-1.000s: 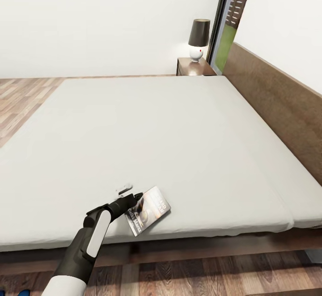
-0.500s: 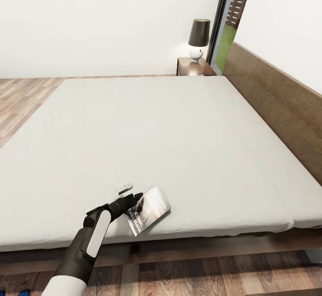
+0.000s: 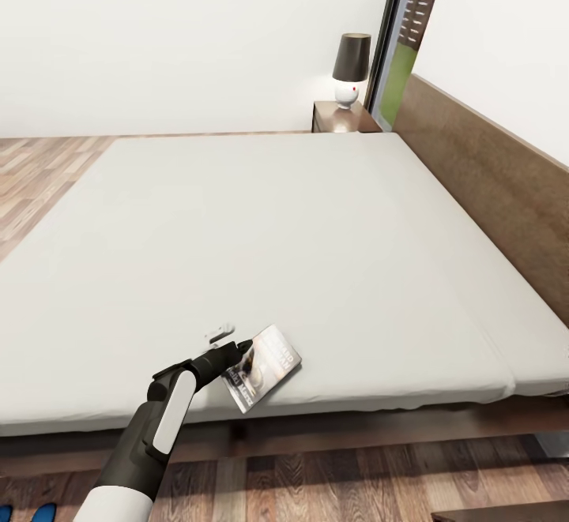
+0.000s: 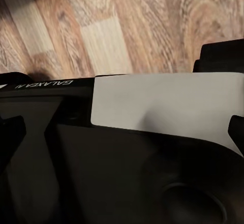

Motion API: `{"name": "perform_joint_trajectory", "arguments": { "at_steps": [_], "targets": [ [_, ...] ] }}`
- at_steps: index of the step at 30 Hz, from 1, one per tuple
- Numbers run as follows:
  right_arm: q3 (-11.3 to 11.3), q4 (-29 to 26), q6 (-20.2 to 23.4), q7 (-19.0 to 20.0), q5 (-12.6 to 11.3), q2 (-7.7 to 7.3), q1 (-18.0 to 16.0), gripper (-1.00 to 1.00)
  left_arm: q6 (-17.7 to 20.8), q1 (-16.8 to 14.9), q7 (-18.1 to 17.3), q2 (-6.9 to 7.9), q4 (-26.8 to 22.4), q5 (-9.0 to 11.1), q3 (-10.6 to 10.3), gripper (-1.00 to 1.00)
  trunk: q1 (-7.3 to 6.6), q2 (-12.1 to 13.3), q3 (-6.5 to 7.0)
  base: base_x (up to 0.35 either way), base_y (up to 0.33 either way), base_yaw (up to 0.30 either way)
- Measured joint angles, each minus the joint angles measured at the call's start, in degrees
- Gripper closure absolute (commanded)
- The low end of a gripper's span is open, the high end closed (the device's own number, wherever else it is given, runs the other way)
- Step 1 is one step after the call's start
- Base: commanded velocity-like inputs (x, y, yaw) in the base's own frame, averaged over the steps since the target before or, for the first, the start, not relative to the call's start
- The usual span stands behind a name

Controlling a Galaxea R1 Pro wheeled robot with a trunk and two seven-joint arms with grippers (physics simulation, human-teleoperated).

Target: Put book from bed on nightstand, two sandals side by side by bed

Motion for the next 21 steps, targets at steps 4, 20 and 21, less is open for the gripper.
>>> {"name": "perform_joint_trajectory", "arguments": {
  "at_steps": [4,20,21],
  "targets": [
    [0.00,0.00,0.00,0.00,0.02,0.00,-0.01,-1.00,0.00,0.00,0.01,0.00,0.00,-0.03,0.00,-1.00,0.00,0.00,0.00,-0.014,0.000,0.000],
    [0.00,0.00,0.00,0.00,0.01,0.00,-0.01,-1.00,0.00,0.00,0.01,0.00,0.00,-0.01,0.00,-1.00,0.00,0.00,0.00,-0.045,0.000,0.000],
    [0.00,0.00,0.00,0.00,0.01,0.00,0.00,-1.00,0.00,0.00,0.01,0.00,0.00,-0.02,0.00,-1.00,0.00,0.00,0.00,-0.008,0.000,0.000]
  ]
}}
